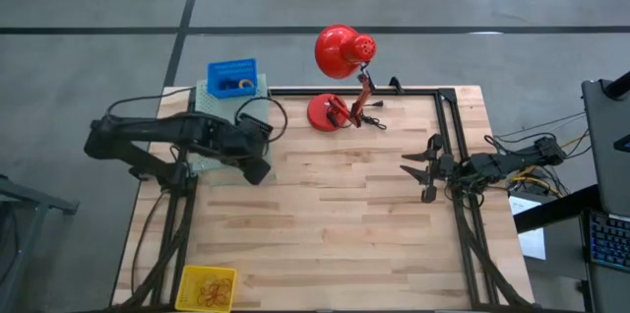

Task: Pick & Place Office Desk Supplies
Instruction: Put the black bin on the shelf

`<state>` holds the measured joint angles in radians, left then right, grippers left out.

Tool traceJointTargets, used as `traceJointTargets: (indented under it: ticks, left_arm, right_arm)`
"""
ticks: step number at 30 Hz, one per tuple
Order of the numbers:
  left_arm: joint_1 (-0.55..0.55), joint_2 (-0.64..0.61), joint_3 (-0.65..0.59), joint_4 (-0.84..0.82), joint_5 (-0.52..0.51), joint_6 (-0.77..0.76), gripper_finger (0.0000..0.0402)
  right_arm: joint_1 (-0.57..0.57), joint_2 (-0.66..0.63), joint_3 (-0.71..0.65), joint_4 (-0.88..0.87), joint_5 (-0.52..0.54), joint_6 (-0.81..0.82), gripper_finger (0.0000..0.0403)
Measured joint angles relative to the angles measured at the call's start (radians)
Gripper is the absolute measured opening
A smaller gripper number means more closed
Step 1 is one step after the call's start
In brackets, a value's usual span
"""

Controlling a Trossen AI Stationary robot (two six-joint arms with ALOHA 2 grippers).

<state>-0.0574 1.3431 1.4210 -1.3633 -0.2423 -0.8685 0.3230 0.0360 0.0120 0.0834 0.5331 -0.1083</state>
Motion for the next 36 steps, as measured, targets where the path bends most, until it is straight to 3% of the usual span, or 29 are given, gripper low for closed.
traceJointTargets:
  ticks: [36]
  left_arm:
    - [0.053, 0.058, -0.056, 0.061, -0.002, 0.093, 0.0097]
  right_arm:
    - [0.000, 0.000, 0.000, 0.000, 0.000, 0.000, 0.0128]
